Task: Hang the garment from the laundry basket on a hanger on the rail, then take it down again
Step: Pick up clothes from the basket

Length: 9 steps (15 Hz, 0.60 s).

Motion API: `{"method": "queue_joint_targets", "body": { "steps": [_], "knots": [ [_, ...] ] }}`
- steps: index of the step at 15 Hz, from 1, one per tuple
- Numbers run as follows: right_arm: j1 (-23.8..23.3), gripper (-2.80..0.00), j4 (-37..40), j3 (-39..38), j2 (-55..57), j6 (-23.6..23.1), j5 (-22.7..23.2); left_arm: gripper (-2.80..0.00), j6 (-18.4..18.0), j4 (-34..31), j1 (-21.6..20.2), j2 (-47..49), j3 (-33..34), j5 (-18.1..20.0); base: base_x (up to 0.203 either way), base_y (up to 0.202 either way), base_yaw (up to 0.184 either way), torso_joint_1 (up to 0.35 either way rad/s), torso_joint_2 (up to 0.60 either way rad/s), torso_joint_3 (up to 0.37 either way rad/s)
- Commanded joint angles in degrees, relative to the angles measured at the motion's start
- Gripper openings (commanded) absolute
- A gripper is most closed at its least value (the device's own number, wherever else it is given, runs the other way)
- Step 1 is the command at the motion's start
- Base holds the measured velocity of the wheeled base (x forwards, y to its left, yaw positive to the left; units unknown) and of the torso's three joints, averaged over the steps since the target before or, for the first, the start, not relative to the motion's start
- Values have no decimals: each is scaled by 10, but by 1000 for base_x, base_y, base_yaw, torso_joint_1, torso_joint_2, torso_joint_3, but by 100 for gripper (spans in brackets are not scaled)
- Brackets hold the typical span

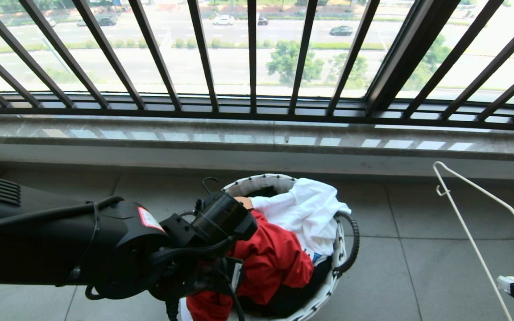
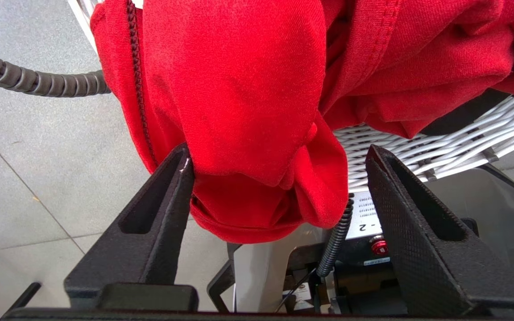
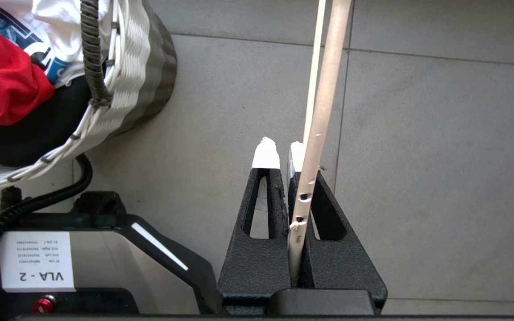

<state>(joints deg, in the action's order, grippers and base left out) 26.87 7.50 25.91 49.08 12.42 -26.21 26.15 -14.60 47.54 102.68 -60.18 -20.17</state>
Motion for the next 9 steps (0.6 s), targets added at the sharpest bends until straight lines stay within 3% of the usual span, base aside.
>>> {"method": "queue_joint_targets", "body": {
  "steps": [1,5,9],
  "knots": [
    [0,-280,1,-2,-1,1,-2,-280,1,3,-5,22,-2,1,0,0,0,0,0,0],
    [0,-280,0,-3,-1,1,-2,-280,-29,71,-39,63,-9,4,0,0,0,0,0,0],
    [0,-280,1,-3,0,0,-2,-280,-33,68,-39,63,-88,38,0,0,0,0,0,0]
  ]
}}
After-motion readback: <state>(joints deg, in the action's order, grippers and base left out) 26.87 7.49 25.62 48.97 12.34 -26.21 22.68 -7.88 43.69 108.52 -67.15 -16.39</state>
